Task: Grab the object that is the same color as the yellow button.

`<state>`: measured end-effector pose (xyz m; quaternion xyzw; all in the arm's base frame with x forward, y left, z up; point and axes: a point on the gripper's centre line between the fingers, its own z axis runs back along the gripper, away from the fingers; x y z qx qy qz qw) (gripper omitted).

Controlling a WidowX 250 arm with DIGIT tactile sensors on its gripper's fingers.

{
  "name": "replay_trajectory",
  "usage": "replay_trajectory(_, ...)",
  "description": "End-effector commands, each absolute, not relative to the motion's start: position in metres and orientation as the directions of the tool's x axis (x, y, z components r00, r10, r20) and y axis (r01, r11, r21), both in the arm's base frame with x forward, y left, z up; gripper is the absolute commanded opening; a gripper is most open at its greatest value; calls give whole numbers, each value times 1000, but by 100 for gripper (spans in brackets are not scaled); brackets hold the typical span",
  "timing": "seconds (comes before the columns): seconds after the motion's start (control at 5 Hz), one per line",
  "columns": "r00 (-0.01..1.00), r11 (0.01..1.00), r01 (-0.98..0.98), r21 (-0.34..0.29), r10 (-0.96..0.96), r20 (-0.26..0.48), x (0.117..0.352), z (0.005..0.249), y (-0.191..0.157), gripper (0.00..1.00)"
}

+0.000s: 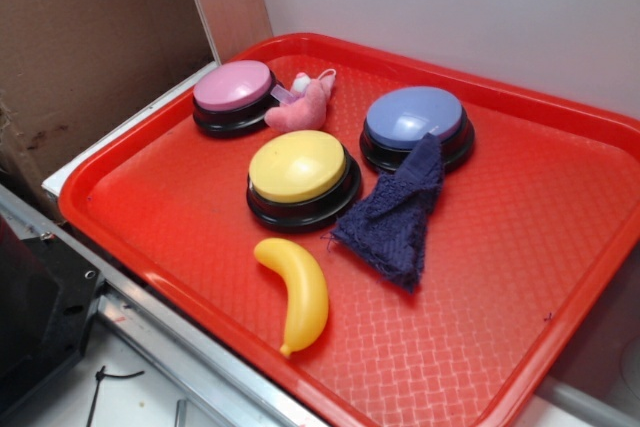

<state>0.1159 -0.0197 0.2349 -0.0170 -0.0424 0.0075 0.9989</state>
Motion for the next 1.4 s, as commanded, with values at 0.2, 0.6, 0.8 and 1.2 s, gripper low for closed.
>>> replay_trajectory(0.2, 991, 993, -94, -73, 101, 91, 121, 218, -35, 100)
replay_trajectory(0.6, 966, 933, -249, -260, 258, 1, 131, 173, -78, 100)
replay_trajectory(0.8, 911, 879, -405, -252, 412, -27, 142, 145, -98, 100)
replay_trajectory(1.2, 836, 812, -533, -239, 549, 0, 159, 88, -135, 100)
